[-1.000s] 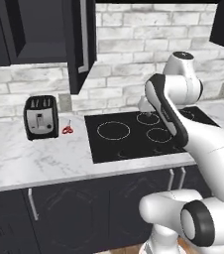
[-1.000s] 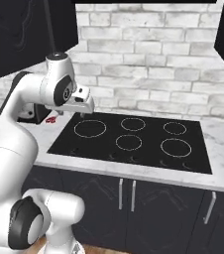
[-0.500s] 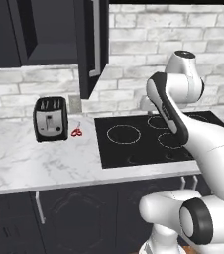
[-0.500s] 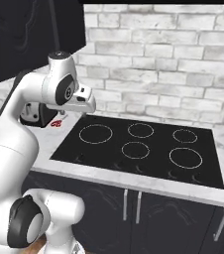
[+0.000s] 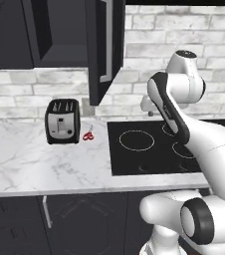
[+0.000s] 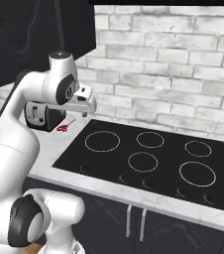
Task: Close all open cabinet doors.
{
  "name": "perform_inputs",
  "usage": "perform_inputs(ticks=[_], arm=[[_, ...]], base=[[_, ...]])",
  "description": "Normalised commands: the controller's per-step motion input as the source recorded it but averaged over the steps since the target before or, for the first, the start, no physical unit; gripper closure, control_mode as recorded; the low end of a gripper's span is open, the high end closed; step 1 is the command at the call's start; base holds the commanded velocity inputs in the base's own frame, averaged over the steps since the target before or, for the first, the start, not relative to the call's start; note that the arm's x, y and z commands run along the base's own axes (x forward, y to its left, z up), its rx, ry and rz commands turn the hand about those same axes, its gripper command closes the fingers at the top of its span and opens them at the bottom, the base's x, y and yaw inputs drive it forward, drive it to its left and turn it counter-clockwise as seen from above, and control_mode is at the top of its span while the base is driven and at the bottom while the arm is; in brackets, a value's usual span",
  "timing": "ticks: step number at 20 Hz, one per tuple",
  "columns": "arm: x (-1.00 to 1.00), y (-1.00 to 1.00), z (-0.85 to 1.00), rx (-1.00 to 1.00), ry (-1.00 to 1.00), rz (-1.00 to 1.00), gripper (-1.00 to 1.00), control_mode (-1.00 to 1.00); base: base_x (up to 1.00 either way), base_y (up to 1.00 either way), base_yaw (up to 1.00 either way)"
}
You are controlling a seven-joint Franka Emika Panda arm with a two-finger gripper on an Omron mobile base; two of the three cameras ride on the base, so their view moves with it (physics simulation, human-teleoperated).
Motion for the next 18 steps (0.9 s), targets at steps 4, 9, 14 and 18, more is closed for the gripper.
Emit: perform_inputs(ticks=[4, 9, 14, 18], arm=[[0.0, 0.0, 0.0, 0.0, 0.0, 0.0, -1.0, 1.0], [0.0, 0.0, 0.0, 0.0, 0.0, 0.0, -1.0, 1.0], [0.0, 0.0, 0.0, 0.0, 0.0, 0.0, -1.0, 1.0], [0.0, 0.0, 0.0, 0.0, 0.0, 0.0, -1.0, 1.0]], base=[[0.24, 0.02, 0.15], [0.09, 0.0, 0.08], [0.0, 0.0, 0.0], [0.0, 0.0, 0.0]])
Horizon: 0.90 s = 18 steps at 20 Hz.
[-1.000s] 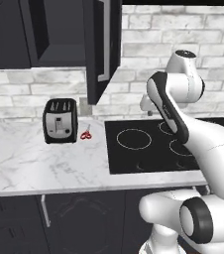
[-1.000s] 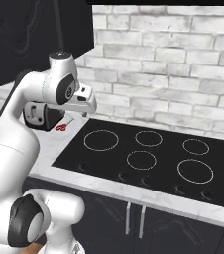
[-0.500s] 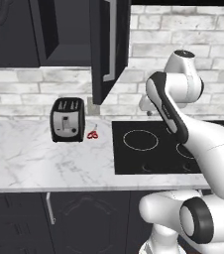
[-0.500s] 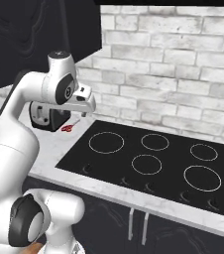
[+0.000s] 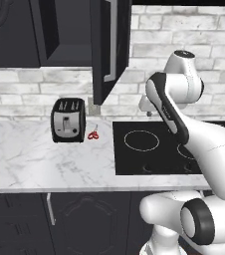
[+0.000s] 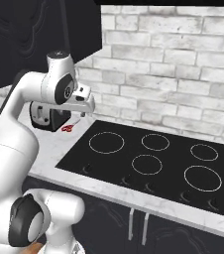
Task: Close all open cabinet doors.
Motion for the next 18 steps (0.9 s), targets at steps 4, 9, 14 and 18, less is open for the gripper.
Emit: perform_inputs(ticks=[4, 9, 14, 18], arm=[[0.01, 0.0, 0.0, -0.03, -0.18, 0.03, -1.0, -1.0], [0.06, 0.01, 0.0, -0.05, -0.46, 0.3, -1.0, -1.0], [0.02, 0.0, 0.0, -0.03, -0.49, 0.46, -1.0, -1.0], [0.0, 0.08, 0.01, -0.12, -0.36, 0.45, -1.0, -1.0]], base=[[0.0, 0.0, 0.0], [0.0, 0.0, 0.0], [0.0, 0.0, 0.0], [0.0, 0.0, 0.0]])
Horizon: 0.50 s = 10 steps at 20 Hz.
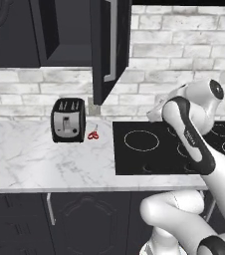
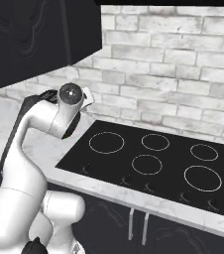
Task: Close all open cabinet doors.
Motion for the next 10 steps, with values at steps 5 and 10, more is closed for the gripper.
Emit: perform_inputs(ticks=[5, 10], arm=[[-0.04, 0.01, 0.24, -0.08, -0.31, 0.46, -1.0, -1.0], [-0.08, 0.05, 0.53, -0.02, -0.3, 0.41, -1.0, -1.0]], base=[[0.0, 0.0, 0.0], [0.0, 0.0, 0.0]])
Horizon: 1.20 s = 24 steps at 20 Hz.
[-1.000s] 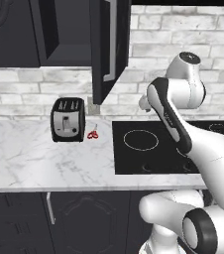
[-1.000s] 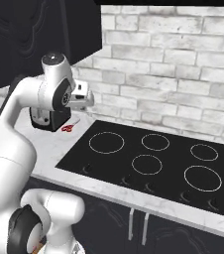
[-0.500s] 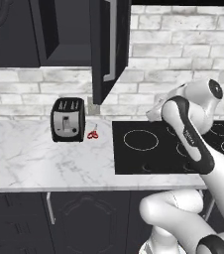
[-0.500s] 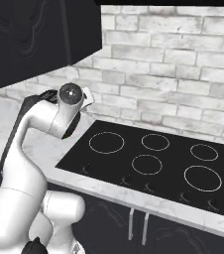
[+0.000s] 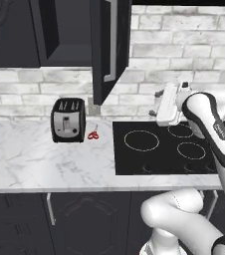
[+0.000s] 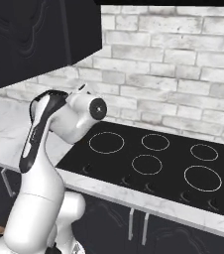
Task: Close all open cabinet doors.
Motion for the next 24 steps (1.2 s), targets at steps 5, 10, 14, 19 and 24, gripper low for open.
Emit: perform_inputs(ticks=[5, 10, 14, 19, 24], arm=[[-0.06, 0.39, 0.56, -0.05, -0.3, 0.26, -1.0, -1.0], [-0.14, 0.81, 0.63, -0.18, -0.37, 0.01, -1.0, -1.0], [-0.44, 0.5, 0.6, -0.2, -0.29, 0.0, -1.0, -1.0], [-0.16, 0.39, 0.35, -0.13, -0.15, -0.02, -1.0, -1.0], [0.22, 0.47, 0.0, -0.03, 0.03, -0.06, -1.0, -1.0]], base=[[0.0, 0.0, 0.0], [0.0, 0.0, 0.0], [0.0, 0.0, 0.0], [0.0, 0.0, 0.0], [0.0, 0.0, 0.0]])
